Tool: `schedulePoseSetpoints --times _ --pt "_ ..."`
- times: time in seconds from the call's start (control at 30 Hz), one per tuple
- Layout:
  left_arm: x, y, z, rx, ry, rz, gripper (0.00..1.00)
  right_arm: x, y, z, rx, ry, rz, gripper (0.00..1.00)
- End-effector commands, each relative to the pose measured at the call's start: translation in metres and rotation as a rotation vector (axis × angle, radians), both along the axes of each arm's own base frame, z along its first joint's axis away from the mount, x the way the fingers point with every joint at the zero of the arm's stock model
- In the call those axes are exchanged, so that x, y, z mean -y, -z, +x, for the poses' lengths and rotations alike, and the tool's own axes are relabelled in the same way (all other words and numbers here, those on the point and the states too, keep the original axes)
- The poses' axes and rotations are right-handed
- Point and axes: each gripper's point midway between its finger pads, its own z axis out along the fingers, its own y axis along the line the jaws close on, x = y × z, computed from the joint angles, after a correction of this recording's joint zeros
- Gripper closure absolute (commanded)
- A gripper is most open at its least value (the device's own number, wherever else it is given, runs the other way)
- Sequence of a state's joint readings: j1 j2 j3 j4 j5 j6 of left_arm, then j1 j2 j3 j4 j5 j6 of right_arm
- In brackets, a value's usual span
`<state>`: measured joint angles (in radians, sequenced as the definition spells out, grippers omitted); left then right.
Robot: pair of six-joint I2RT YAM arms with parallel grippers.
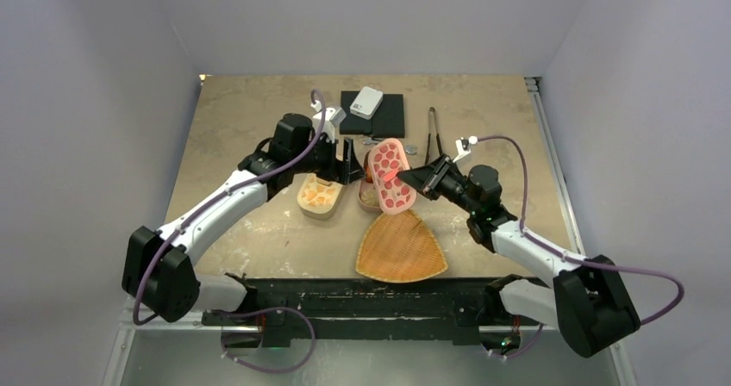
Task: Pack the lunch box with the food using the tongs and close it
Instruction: Close the box lid on the packing box.
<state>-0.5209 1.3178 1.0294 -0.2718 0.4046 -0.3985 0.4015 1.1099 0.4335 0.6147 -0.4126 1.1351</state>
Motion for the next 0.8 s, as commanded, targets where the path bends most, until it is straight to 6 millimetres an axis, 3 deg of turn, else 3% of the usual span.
schedulePoseSetpoints --times 0.0,0.2,0.47,0.77 --pt "0.003 -0.002 0.027 0.017 -0.047 0.031 0.25 0.003 -0.004 0.017 -0.075 0.12 0.134 1.0" --pt "0.018 0.03 0.041 -0.093 -0.064 0.021 0.28 -0.007 0.0 0.027 -0.127 0.216 0.229 1.0" --pt "0.02 0.045 0.059 -0.1 -0.114 0.04 0.28 -0.015 0.018 0.04 -0.177 0.315 0.291 1.0" --pt "0.023 0.064 0.061 -0.14 -0.122 0.044 0.3 -0.023 0.036 0.056 -0.18 0.368 0.28 1.0"
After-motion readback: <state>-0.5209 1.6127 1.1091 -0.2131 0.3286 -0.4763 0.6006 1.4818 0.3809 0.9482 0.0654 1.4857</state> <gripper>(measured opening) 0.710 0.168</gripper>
